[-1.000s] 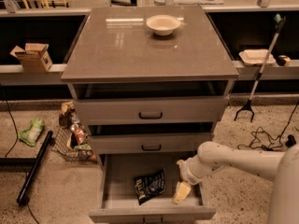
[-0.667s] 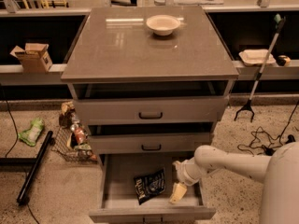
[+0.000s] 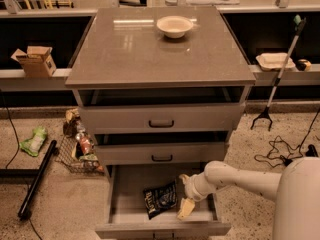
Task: Pick blue chip bag from bottom drawer and place on counter
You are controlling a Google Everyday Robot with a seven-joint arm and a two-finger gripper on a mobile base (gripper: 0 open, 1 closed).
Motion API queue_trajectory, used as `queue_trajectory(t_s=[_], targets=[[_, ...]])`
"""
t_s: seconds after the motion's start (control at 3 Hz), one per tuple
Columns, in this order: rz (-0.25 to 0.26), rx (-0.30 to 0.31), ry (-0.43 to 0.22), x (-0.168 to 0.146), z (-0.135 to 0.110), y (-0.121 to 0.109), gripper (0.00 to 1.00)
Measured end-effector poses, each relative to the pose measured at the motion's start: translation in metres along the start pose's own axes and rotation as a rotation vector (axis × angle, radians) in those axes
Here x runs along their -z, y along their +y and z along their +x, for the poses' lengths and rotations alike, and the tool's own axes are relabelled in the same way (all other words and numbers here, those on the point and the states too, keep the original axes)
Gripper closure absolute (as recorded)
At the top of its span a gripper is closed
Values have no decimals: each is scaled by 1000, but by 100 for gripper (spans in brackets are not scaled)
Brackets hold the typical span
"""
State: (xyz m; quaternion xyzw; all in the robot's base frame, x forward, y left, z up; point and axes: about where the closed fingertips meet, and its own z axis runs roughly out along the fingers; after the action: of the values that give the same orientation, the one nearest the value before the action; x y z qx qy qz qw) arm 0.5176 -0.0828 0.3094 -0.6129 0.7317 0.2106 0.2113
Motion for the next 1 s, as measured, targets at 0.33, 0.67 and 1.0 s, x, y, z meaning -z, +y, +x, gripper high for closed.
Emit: queue_trajectory(t_s=[0.33, 0.67, 1.0], targets=[[-17, 62, -7, -24, 2, -14, 0], [-65, 169, -36, -68, 4, -32, 0], [-99, 247, -63, -100, 7, -50, 0]])
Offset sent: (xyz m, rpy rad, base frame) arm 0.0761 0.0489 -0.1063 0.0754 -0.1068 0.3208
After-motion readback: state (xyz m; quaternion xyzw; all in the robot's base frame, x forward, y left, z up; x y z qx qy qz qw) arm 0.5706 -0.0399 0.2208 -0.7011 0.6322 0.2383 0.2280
